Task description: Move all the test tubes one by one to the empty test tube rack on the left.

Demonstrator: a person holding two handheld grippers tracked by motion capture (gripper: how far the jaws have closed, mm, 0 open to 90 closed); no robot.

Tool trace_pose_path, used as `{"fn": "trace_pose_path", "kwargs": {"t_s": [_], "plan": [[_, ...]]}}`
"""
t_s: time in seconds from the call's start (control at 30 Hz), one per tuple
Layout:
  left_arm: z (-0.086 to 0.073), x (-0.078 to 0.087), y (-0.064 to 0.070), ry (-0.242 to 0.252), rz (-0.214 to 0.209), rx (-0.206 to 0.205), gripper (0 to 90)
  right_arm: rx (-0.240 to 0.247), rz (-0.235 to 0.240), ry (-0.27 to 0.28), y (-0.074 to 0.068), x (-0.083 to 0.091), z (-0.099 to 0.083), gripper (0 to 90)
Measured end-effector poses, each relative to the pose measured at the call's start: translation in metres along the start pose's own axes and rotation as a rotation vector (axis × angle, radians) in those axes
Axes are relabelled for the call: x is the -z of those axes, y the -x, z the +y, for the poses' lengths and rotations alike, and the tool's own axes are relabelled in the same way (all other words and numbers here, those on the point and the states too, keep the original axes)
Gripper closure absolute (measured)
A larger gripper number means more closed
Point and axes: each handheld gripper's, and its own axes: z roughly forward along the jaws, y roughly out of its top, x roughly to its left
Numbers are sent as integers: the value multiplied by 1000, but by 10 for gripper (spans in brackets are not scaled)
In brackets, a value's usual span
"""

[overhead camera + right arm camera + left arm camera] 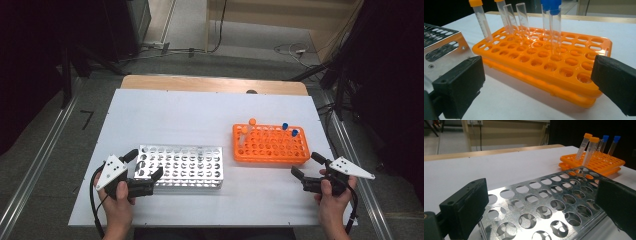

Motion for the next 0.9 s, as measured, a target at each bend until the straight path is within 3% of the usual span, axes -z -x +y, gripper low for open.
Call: {"fn": "trace_pose_path", "kwargs": {"t_s": [0.17, 0.3, 0.5, 0.63, 0.8, 0.9], "plan": [[2, -1, 6, -11, 5, -40, 0, -9, -32, -19, 0, -4, 9, 0], [3, -3, 10, -13, -2, -44, 0, -17, -64, -32, 2, -11, 16, 40], [3, -2, 10, -13, -5, -45, 0, -19, -69, -66, 6, -24, 26, 112], [3, -1, 8, -18, 6, -47, 0, -40, -74, -79, 10, -37, 31, 311], [4, 0, 6, -15, 14, -44, 0, -79, -104, -107, 13, -53, 30, 474], [3, -1, 8, -25, 19, -59, 0, -88, -88, -122, 14, -60, 27, 573]]}}
